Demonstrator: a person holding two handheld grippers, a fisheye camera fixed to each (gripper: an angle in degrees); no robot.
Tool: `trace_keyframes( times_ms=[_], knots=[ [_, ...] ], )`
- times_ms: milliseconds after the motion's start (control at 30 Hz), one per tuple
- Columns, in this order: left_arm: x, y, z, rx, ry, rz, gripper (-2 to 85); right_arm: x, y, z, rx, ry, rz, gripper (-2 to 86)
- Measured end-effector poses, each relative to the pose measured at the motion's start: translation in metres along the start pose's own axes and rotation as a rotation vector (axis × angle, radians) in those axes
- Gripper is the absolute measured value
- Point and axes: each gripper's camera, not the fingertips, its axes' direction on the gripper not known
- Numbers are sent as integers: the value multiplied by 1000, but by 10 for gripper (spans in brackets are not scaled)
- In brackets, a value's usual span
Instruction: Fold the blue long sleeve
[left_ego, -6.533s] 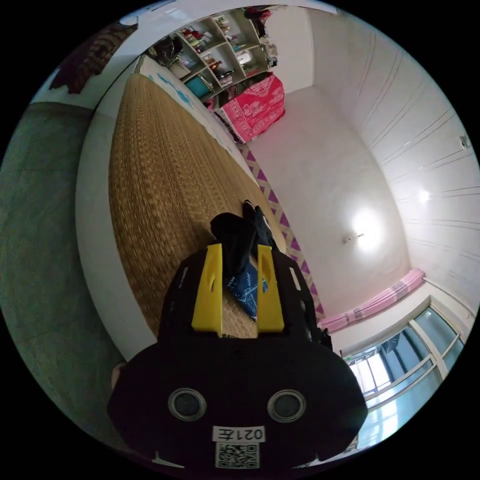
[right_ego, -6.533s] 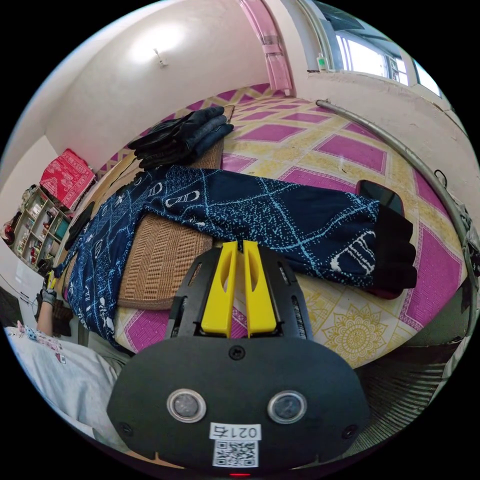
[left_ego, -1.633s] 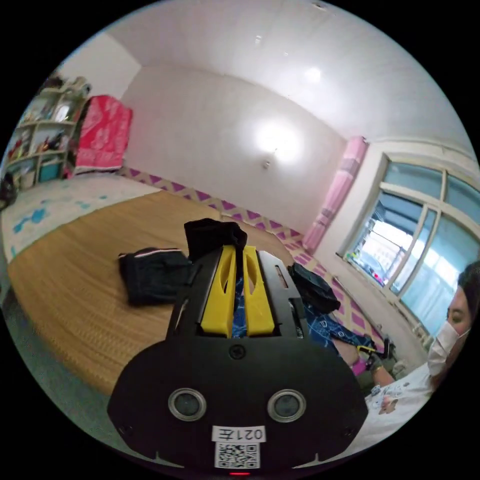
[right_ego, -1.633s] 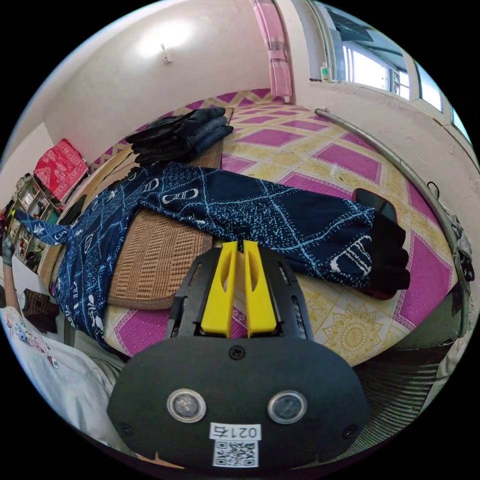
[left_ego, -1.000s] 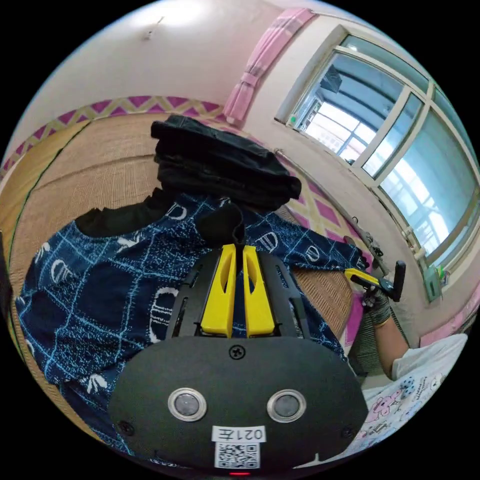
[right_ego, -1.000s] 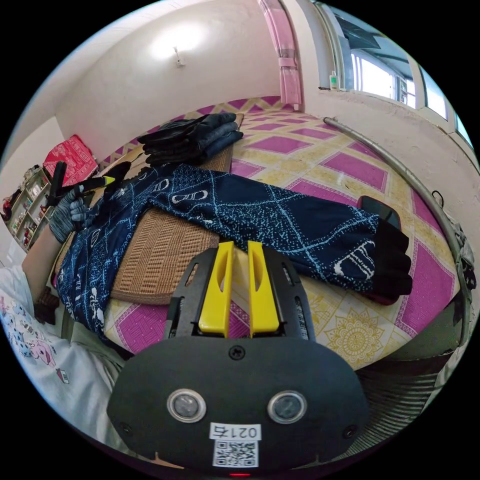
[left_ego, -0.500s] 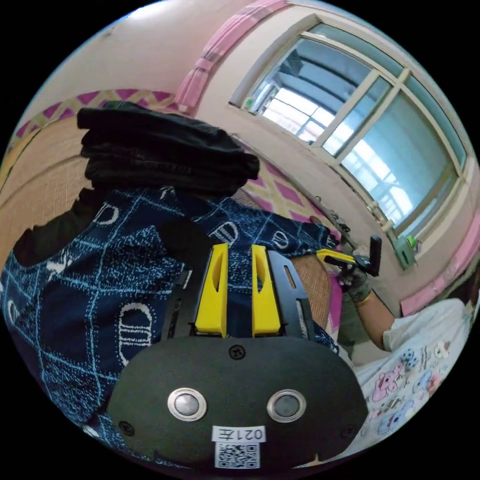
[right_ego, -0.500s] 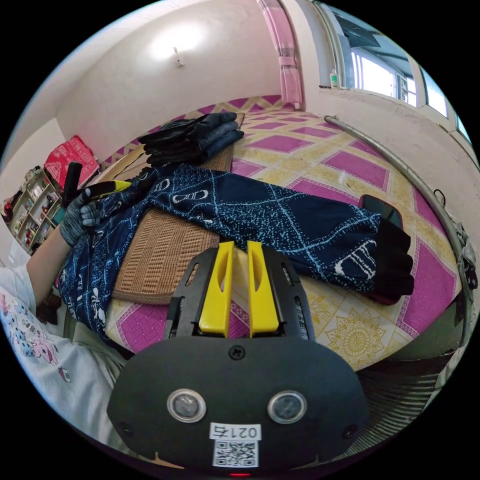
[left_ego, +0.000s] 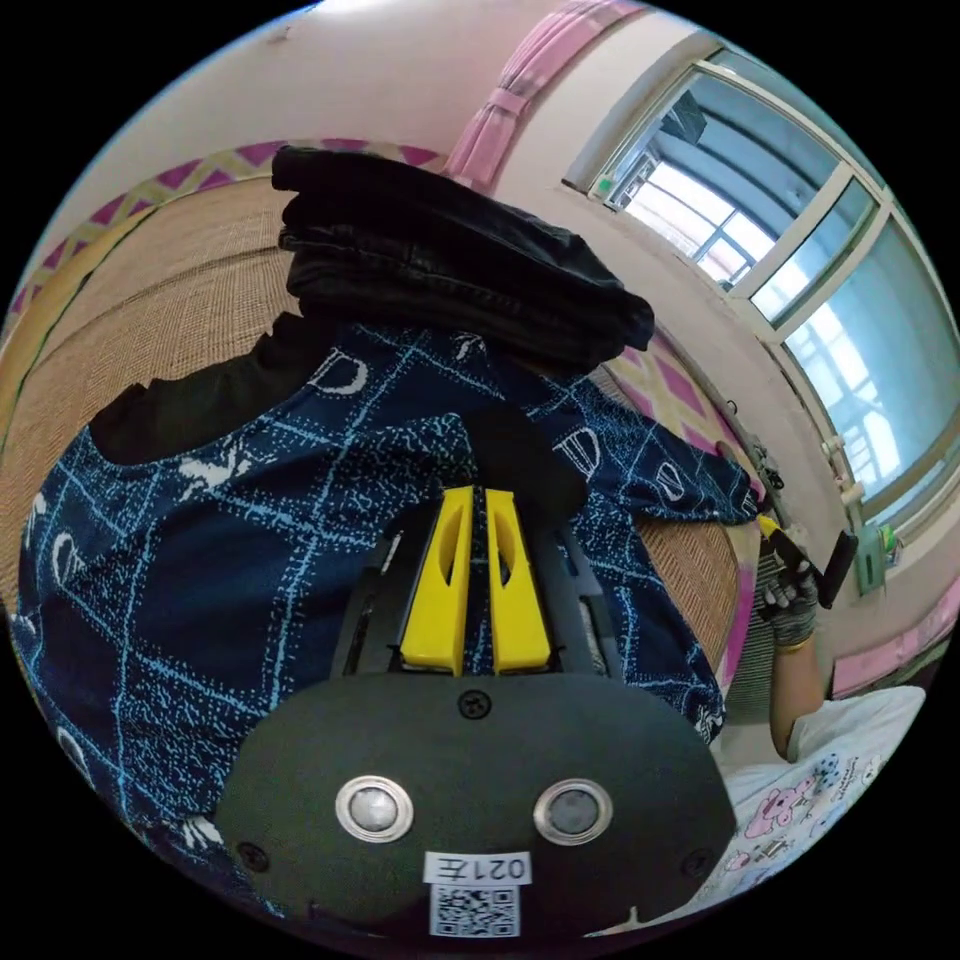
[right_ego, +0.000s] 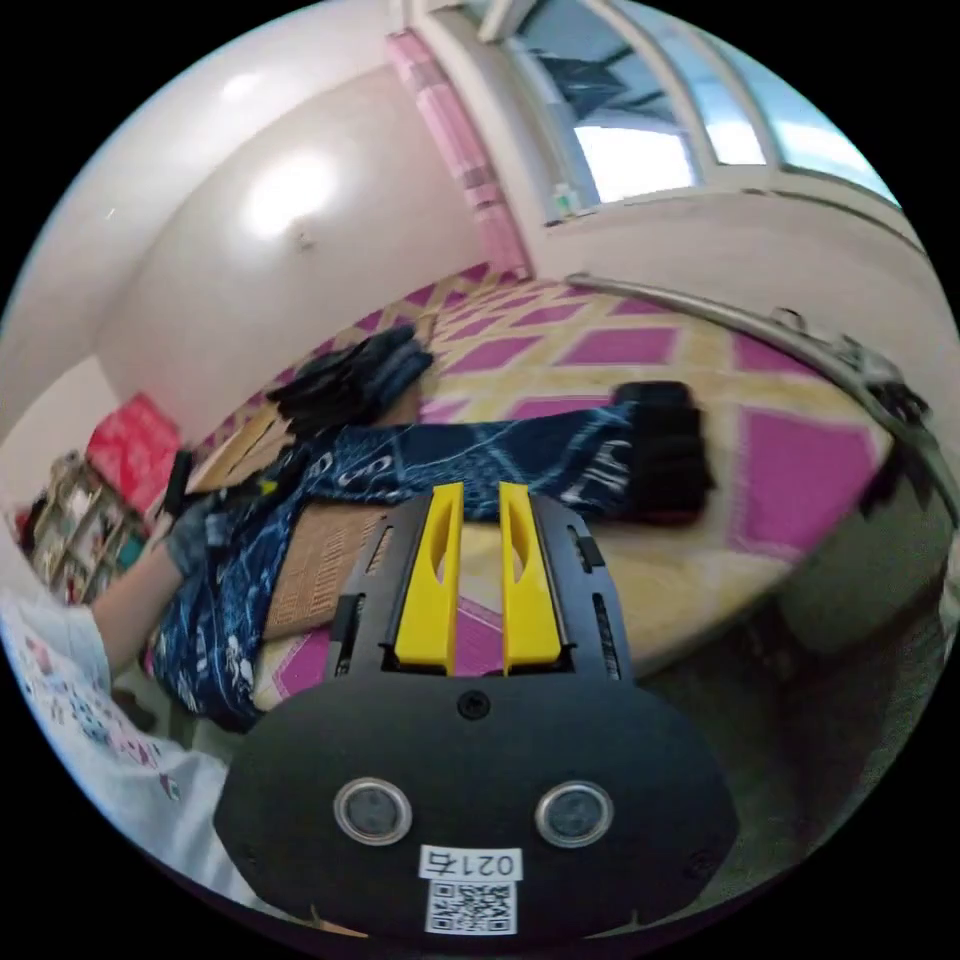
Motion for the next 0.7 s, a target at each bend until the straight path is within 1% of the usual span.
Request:
trace_keyframes(
  times_ms=[33,67,167,233,267,367,567,633,700],
  knots=[
    [0,7,-11,54,34,-1,-8,24,3,-14,36,12,111,82],
    [0,10,-16,69,45,-2,-8,47,7,-24,60,11,213,90],
    [5,27,-31,74,36,27,-9,91,12,-34,74,0,371,110],
    [13,42,-39,62,2,78,-9,103,10,-32,69,-36,422,115],
    [15,46,-41,57,-7,88,-9,109,8,-28,70,-90,454,118],
    [21,66,-55,60,-18,115,-10,116,2,-22,101,-154,530,119],
    [16,98,-91,91,10,105,-10,123,-5,-14,130,-190,622,102],
    [10,109,-104,99,19,93,-10,121,-10,-11,119,-190,624,90],
    [5,116,-113,105,30,80,-10,118,-18,-4,66,-209,607,45]
  ],
)
